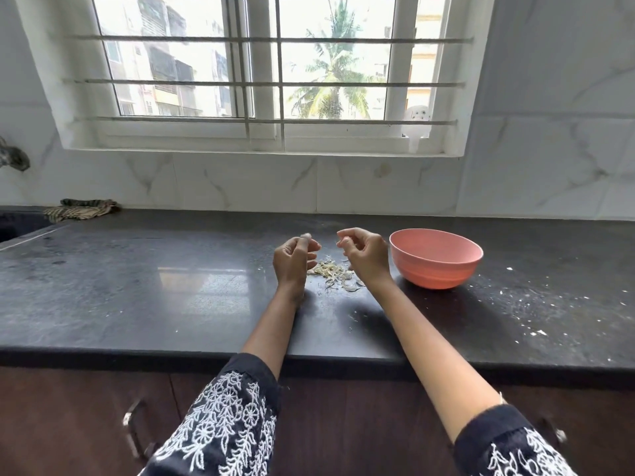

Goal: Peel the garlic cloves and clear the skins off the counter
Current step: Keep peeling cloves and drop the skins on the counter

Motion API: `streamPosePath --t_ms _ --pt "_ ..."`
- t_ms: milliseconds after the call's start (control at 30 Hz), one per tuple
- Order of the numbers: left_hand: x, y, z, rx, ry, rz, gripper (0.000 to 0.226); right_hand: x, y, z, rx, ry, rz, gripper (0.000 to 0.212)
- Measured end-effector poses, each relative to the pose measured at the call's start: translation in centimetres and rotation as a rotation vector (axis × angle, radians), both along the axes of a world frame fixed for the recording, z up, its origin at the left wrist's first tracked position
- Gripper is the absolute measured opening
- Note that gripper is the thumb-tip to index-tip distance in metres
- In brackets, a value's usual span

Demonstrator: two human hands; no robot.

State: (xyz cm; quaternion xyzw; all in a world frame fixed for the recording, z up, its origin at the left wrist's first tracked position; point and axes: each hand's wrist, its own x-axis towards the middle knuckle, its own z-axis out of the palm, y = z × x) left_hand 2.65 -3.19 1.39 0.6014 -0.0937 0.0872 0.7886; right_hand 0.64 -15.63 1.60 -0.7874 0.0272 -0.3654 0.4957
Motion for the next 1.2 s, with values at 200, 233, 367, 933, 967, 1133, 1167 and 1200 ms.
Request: streamPosePath --t_ms 200,233,367,933,967,1133,1167,1200 --pt "0.37 -0.17 0.09 -0.018 0.042 0.015 0.047 0.31 -0.04 -0.01 -0.014 0.006 0.007 0.017" --pt "0.33 -0.19 0.01 -0.014 0.041 0.009 0.044 0.32 -0.05 -0.07 -0.015 0.011 0.011 0.016" --pt "0.27 -0.21 -0.09 -0.006 0.016 -0.009 0.025 0.23 0.04 -0.11 -0.036 0.032 0.02 0.016" --pt "0.28 -0.01 -0.22 -0.071 -0.034 -0.029 0.013 -0.32 0.22 0.24 -0.073 0.032 0.002 0.018" --pt "0.31 0.0 -0.27 -0.068 -0.033 -0.024 0.014 -0.35 0.26 0.24 -0.075 0.034 0.001 0.018" --pt "0.64 0.0 -0.53 -0.079 -0.031 -0.033 0.007 -0.36 0.28 0.26 -0.08 0.042 0.006 0.018" --pt "0.66 0.02 -0.59 -0.081 -0.032 -0.04 0.009 -0.36 0.27 0.26 -0.079 0.043 0.007 0.018" --pt "0.69 0.03 -0.63 -0.08 -0.033 -0.048 0.015 -0.36 0.27 0.25 -0.077 0.044 0.009 0.017"
